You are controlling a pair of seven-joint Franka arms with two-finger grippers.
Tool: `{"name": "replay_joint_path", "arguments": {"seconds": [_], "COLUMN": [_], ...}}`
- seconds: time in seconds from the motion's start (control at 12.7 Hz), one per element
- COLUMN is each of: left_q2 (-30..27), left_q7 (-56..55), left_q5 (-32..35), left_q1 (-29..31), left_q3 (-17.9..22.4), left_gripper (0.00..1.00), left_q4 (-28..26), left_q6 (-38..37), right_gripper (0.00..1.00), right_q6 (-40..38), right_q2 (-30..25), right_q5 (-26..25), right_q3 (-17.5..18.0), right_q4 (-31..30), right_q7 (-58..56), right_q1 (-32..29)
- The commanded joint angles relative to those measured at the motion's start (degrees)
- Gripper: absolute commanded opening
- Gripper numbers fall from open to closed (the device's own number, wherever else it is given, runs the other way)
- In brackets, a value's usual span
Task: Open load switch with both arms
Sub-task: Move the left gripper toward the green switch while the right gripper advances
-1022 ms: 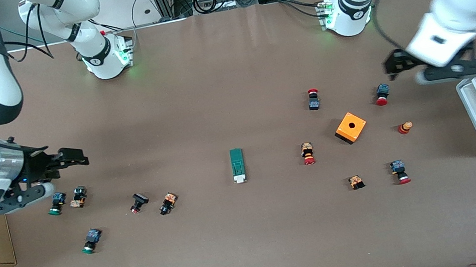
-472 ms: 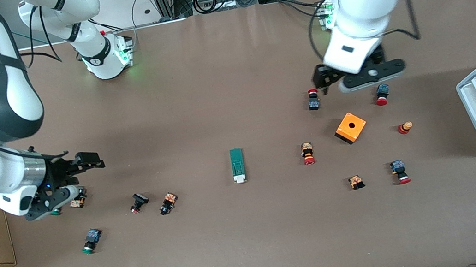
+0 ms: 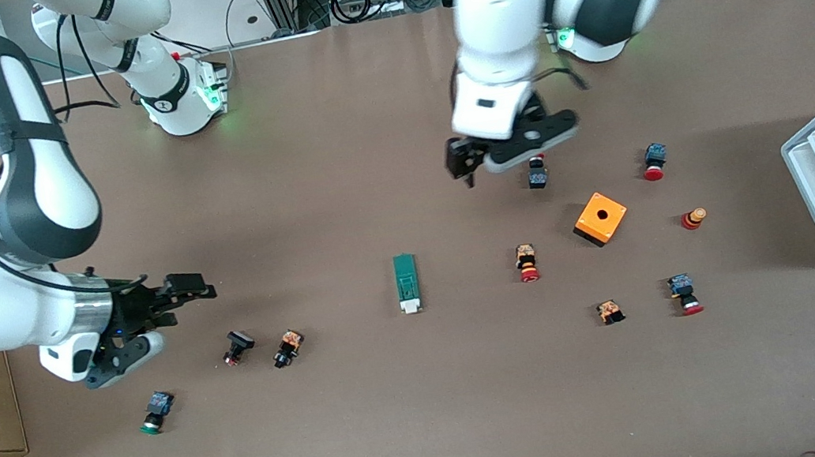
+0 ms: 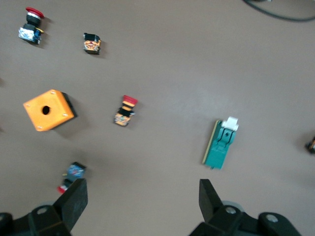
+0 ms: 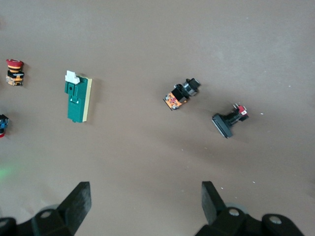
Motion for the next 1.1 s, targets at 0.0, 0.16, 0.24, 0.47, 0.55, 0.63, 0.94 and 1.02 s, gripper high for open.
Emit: {"name": "replay_joint_path", "arguments": {"seconds": [0.0, 0.16, 0.24, 0.47, 0.55, 0.63, 0.94, 1.02], "left_q2": [4.95, 8.99, 10.66, 16.64, 18.22, 19.89, 25.61, 27.62], "left_q7": [-13.08, -20.9, -25.82, -40.5, -44.81, -47.64, -49.5, -53.08], "left_q5": [8.85, 16.84, 20.53, 33.88, 38.54, 42.5, 50.87, 54.37], "left_q1": [-5.4, -9.35, -10.76, -14.19, -14.9, -15.6, -21.05, -22.89], "left_q3": [0.32, 0.32, 0.32, 0.41, 0.41, 0.32, 0.5, 0.85], "left_gripper": [1.0, 1.0, 1.0, 1.0, 1.0, 1.0, 1.0, 1.0], "left_q4": [1.01, 1.27, 1.27, 1.44, 1.44, 1.36, 1.53, 1.53], "left_q6": [3.16, 4.57, 6.49, 9.93, 10.2, 10.2, 9.94, 9.59], "right_gripper": [1.0, 1.0, 1.0, 1.0, 1.0, 1.0, 1.0, 1.0], "right_q6": [2.2, 4.83, 6.15, 10.2, 11.25, 11.35, 11.79, 11.79], "right_q2": [1.05, 1.93, 2.37, 3.69, 4.13, 4.22, 4.93, 5.19], "right_q5": [1.55, 1.63, 1.63, 3.04, 3.04, 2.87, 2.69, 2.95], "right_q3": [-0.39, -0.39, -0.39, -0.39, -0.39, -0.39, -0.39, -0.39], "right_q4": [0.48, 0.56, 0.56, 0.48, 0.48, 0.48, 0.48, 0.39], "right_q7": [4.48, 6.24, 7.73, 8.8, 8.54, 8.28, 8.1, 8.1], "right_q1": [1.21, 2.88, 3.32, 4.2, 4.9, 5.17, 6.67, 6.67]}}
